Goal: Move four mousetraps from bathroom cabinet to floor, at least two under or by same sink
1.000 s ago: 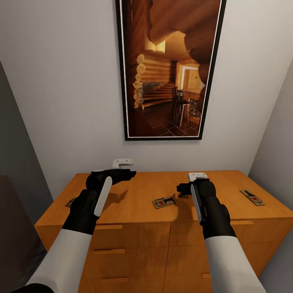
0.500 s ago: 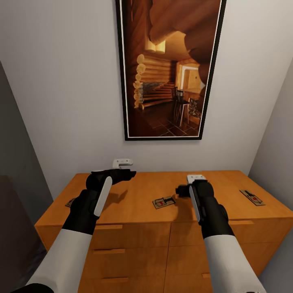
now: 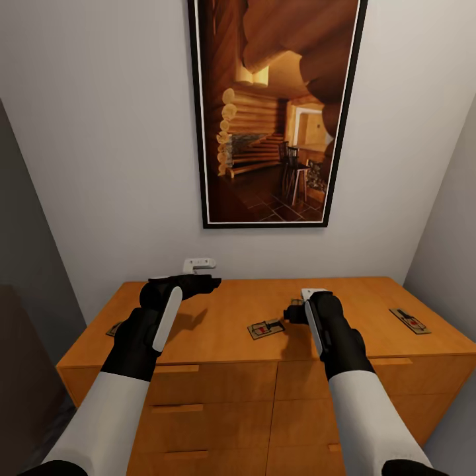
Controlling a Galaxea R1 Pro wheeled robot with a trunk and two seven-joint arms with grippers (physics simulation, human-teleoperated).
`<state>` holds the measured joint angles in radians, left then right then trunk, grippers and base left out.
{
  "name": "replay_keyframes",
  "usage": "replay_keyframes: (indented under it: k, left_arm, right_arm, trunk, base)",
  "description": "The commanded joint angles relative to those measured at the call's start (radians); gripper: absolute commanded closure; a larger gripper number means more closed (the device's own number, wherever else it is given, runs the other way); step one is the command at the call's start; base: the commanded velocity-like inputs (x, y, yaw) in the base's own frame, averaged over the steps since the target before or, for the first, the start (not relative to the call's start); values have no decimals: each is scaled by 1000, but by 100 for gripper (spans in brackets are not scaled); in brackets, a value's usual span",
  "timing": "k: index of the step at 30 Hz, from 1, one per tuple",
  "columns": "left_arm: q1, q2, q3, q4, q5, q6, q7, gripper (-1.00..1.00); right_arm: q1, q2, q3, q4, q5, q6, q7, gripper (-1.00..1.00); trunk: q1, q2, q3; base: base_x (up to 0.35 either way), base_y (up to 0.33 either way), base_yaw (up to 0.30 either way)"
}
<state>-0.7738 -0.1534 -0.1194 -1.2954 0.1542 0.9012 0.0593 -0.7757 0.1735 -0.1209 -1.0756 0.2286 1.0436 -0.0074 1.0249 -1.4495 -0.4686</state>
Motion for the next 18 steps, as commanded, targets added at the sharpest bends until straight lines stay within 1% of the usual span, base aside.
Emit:
replay_keyframes:
  k: [1,18]
  left_arm:
    - [-1,0,0,-1,8,4,6,-100]
    - [-1,0,0,-1,8,4,5,-100]
  right_arm:
    - [-1,1,-4,7,8,4,0,-100]
    - [-4,1,-8,3,11,4,-1,-100]
  trunk:
    - [0,0,-1]
    - [0,0,-1]
  base:
    - [0,0,0]
    - [0,0,0]
